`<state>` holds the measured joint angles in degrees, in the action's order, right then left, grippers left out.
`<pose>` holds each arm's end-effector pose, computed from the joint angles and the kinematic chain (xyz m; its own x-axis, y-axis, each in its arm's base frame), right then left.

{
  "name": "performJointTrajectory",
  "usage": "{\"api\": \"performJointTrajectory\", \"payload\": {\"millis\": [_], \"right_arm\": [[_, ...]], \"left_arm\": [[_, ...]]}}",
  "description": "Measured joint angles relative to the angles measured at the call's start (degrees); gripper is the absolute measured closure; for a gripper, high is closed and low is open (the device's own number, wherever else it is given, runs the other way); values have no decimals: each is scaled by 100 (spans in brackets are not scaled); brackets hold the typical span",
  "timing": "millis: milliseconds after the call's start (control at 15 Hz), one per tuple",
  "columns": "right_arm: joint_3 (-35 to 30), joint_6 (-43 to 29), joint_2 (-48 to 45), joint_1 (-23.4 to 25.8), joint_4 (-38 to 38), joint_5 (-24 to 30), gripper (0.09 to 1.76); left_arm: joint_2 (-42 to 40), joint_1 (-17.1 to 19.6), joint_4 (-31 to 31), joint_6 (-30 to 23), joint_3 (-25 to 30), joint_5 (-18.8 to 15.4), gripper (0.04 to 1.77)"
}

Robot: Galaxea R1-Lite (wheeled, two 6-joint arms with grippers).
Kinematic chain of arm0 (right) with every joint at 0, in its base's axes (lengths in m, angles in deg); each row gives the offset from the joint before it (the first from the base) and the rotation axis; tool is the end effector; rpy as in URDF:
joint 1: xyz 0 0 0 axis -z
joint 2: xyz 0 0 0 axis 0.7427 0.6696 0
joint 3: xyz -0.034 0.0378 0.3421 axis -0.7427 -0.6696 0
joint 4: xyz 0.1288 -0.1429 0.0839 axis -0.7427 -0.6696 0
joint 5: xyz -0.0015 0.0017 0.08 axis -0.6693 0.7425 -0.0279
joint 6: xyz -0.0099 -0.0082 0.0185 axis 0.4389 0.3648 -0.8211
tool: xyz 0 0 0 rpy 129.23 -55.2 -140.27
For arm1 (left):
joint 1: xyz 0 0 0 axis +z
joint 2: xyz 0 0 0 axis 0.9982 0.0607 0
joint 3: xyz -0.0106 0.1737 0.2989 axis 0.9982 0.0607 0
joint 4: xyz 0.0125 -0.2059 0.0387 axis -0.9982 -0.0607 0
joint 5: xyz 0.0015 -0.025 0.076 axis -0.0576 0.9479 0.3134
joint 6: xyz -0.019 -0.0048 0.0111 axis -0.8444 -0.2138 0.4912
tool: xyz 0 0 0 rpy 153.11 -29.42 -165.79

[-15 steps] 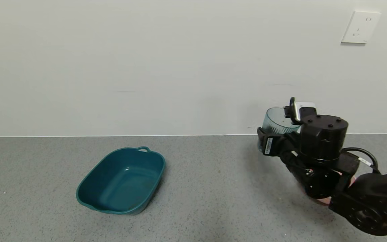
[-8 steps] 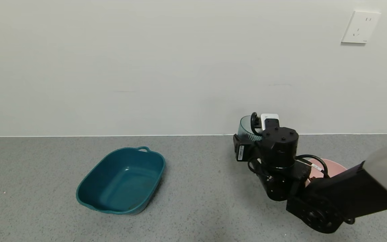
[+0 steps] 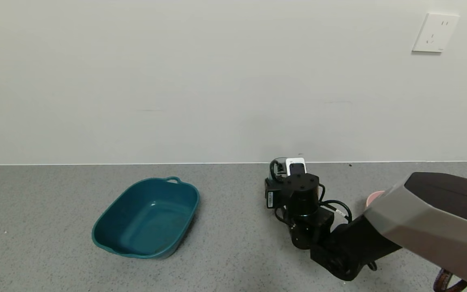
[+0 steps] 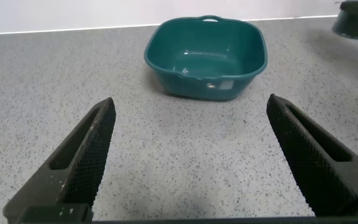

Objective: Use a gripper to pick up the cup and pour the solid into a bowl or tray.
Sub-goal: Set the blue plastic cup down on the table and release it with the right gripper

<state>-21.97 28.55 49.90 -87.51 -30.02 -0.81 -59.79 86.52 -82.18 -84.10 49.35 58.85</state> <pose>0.3671 0.2862 0.0850 0.9875 0.0609 -0.1453 -0.0569 0.9979 0.0318 -0.0475 0.0000 0.0755 1.0000 0.0000 -0.0002 0.0000 1.0000 0.0017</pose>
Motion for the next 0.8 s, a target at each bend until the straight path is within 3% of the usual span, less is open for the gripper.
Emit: {"api": "performJointTrajectory", "payload": {"millis": [800], "right_arm": [[428, 171, 651, -160, 123, 1, 50]], "left_arm": [[0, 0, 0, -2, 0, 0, 6]]}}
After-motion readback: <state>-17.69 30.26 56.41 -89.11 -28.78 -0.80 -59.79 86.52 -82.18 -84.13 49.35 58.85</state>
